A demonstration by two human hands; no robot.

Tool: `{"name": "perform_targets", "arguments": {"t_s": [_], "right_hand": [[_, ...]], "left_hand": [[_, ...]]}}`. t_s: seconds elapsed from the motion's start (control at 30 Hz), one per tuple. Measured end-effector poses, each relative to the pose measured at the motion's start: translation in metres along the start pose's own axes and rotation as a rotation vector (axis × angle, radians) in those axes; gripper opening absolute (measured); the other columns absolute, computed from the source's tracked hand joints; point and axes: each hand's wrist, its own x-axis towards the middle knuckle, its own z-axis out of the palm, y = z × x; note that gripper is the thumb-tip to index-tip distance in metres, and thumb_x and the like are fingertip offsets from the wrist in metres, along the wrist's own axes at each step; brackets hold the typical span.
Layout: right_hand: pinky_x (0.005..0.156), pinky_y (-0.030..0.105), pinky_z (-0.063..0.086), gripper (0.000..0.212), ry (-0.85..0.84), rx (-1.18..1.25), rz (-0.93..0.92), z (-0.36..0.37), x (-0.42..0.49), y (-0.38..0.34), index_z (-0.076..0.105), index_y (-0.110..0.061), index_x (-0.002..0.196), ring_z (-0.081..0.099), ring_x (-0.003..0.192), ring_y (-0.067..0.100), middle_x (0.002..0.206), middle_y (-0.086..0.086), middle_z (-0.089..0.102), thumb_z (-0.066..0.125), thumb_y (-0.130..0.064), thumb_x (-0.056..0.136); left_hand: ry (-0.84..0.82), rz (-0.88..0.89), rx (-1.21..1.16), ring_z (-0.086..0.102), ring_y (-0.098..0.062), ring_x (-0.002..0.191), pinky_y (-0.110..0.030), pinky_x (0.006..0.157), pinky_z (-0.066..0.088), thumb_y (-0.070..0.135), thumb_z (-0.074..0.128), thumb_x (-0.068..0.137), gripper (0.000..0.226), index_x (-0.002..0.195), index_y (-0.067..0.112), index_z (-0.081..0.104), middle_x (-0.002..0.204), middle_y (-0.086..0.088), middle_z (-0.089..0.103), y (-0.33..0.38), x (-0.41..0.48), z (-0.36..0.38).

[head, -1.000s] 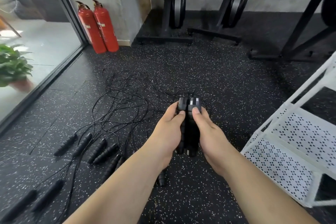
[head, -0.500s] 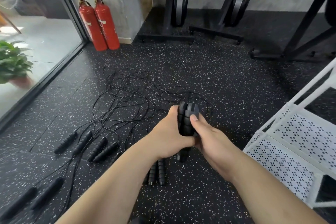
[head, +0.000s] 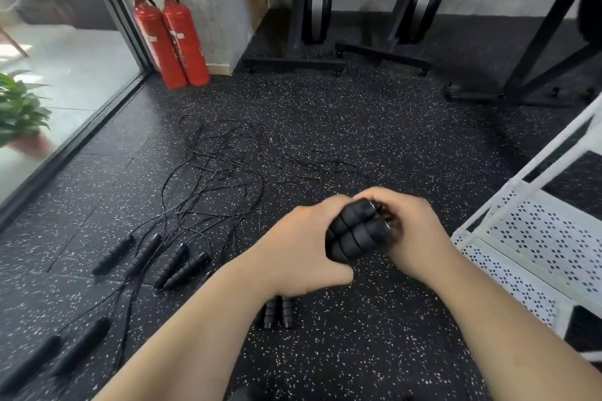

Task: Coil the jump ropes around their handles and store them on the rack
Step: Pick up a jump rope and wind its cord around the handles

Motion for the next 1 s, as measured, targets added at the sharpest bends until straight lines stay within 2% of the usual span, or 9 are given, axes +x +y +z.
{"name": "perform_targets", "arguments": {"t_s": [0.07,0.13,0.27,0.37,0.57,0.63,0.77,0.9,1.0], "right_hand": [[0.058,0.02,0.047,0.03,0.107,-0.058,0.025,-0.009,0.003,0.001,0.068,-0.039,0.089,0.065,0.064,0.005,0.075,-0.015,0.072,0.066,-0.012,0.102],[0.052,0.019,0.043,0.018,0.195,-0.134,0.013,-0.021,0.006,0.0,0.069,-0.037,0.091,0.061,0.06,0.006,0.071,-0.013,0.07,0.065,-0.027,0.105],[0.057,0.017,0.044,0.01,0.239,-0.163,-0.02,-0.035,0.009,0.0,0.076,-0.033,0.104,0.058,0.064,0.001,0.073,-0.014,0.068,0.067,-0.027,0.103],[0.067,0.018,0.048,0.012,0.293,-0.219,-0.052,-0.039,0.012,0.004,0.077,-0.027,0.111,0.062,0.078,-0.001,0.088,-0.016,0.07,0.067,-0.027,0.104],[0.046,0.019,0.035,0.023,0.187,-0.239,0.042,-0.016,0.01,0.004,0.07,-0.029,0.1,0.049,0.051,0.003,0.067,-0.011,0.055,0.052,-0.036,0.111],[0.053,0.022,0.035,0.025,0.077,-0.286,0.027,0.004,0.007,0.002,0.065,-0.026,0.094,0.056,0.062,0.008,0.075,-0.009,0.06,0.051,-0.037,0.111],[0.073,0.032,0.046,0.023,-0.136,-0.334,0.016,0.022,0.002,-0.005,0.064,-0.036,0.108,0.065,0.085,0.017,0.092,-0.012,0.067,0.057,-0.016,0.1],[0.07,0.039,0.054,0.015,0.0,-0.328,-0.092,0.012,0.003,0.001,0.066,-0.031,0.101,0.066,0.078,0.018,0.092,-0.007,0.069,0.053,-0.035,0.107],[0.065,0.037,0.052,0.015,0.095,-0.435,0.015,-0.005,0.016,0.019,0.069,-0.031,0.102,0.057,0.069,0.005,0.083,-0.014,0.062,0.056,-0.036,0.108]], "left_hand": [[0.115,0.019,-0.164,0.063,-0.005,0.075,-0.032,0.071,0.058,0.013,0.083,0.07,0.062,0.117,0.044,0.058,0.09,0.015,0.068,-0.002,0.001,-0.008],[0.255,0.024,-0.341,0.058,-0.009,0.072,-0.036,0.07,0.057,0.007,0.085,0.071,0.054,0.108,0.038,0.061,0.085,0.008,0.065,-0.006,0.001,-0.02],[0.544,0.003,-0.703,0.054,-0.027,0.078,-0.05,0.073,0.05,0.019,0.082,0.062,0.052,0.11,0.023,0.063,0.093,-0.021,0.06,-0.017,0.002,-0.029],[0.687,-0.014,-0.923,0.051,-0.029,0.077,-0.046,0.068,0.045,0.013,0.078,0.062,0.052,0.112,0.019,0.064,0.092,-0.01,0.06,-0.023,0.007,-0.029],[0.345,-0.205,-1.011,0.058,-0.021,0.074,-0.043,0.071,0.048,0.009,0.073,0.069,0.045,0.11,0.027,0.071,0.107,-0.013,0.074,-0.015,0.009,-0.007],[0.226,-0.238,-1.03,0.063,-0.024,0.078,-0.04,0.068,0.05,0.009,0.073,0.07,0.048,0.115,0.023,0.07,0.119,-0.016,0.075,-0.008,0.01,0.008],[0.074,-0.207,-1.15,0.059,-0.025,0.074,-0.032,0.059,0.048,0.003,0.066,0.073,0.048,0.12,0.009,0.072,0.108,-0.038,0.065,0.001,0.014,0.02],[0.063,-0.072,-1.255,0.051,-0.017,0.068,-0.03,0.058,0.048,0.001,0.068,0.072,0.057,0.129,0.004,0.065,0.122,-0.024,0.065,-0.002,0.014,0.012],[0.144,0.071,-1.397,0.048,-0.014,0.068,-0.028,0.058,0.047,0.006,0.069,0.069,0.064,0.132,0.007,0.058,0.119,-0.013,0.064,-0.004,0.014,-0.008]]}}
